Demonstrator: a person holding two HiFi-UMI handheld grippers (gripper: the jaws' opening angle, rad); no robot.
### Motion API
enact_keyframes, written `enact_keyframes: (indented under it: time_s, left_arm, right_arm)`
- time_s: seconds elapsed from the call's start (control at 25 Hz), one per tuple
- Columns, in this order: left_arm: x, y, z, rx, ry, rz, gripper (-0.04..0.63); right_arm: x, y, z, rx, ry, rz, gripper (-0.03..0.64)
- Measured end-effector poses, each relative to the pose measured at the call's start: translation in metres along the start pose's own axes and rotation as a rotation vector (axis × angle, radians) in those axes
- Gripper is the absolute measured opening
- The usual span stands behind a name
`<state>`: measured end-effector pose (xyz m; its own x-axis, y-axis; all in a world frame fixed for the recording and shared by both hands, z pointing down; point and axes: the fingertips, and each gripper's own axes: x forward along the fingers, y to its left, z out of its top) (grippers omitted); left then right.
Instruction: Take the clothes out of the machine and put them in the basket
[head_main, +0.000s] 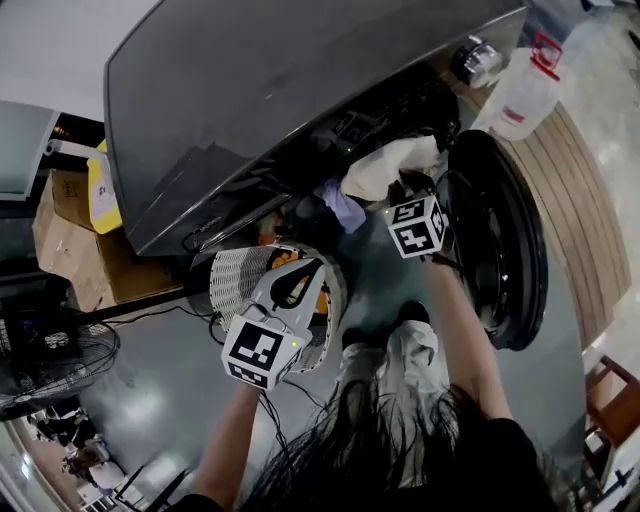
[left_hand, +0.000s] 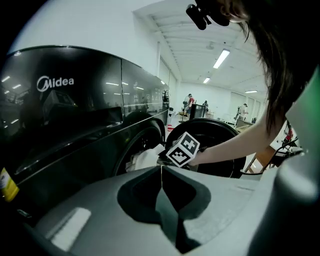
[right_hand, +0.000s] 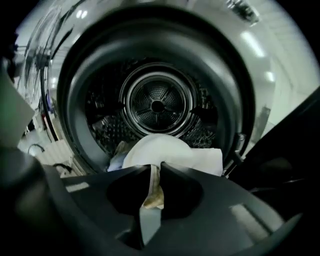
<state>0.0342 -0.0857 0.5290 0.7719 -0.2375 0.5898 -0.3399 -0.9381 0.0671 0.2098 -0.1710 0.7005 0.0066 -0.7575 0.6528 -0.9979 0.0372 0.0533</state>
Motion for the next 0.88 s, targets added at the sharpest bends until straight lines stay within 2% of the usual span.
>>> enact_keyframes:
  time_s: [0.28, 0.6, 0.8, 0.88]
  left_arm:
    - [-0.015, -0.008, 0.027, -0.021, -0.031, 0.007, 0.0]
    - [-0.04, -0.025, 0.042, -0.033, -0.047, 0.012, 0.0]
    - [-0.055, -0.028, 0.059, -0.046, -0.08, 0.051, 0.001]
    - [-0.063, -0.03, 0.065, -0.051, -0.085, 0.066, 0.0]
  right_arm:
    - [-0.073, 0.004, 0.029, 0.099, -0.085, 0.027, 0.061]
    - [-0.151, 0.022, 0.047, 0.143, -0.137, 0.07, 0.061]
    - [-0.194, 0.028, 0.056, 0.095, -0.124, 0.093, 0.06]
    - [-0.214, 0.03, 0.06, 0.113, -0.13, 0.116, 0.06]
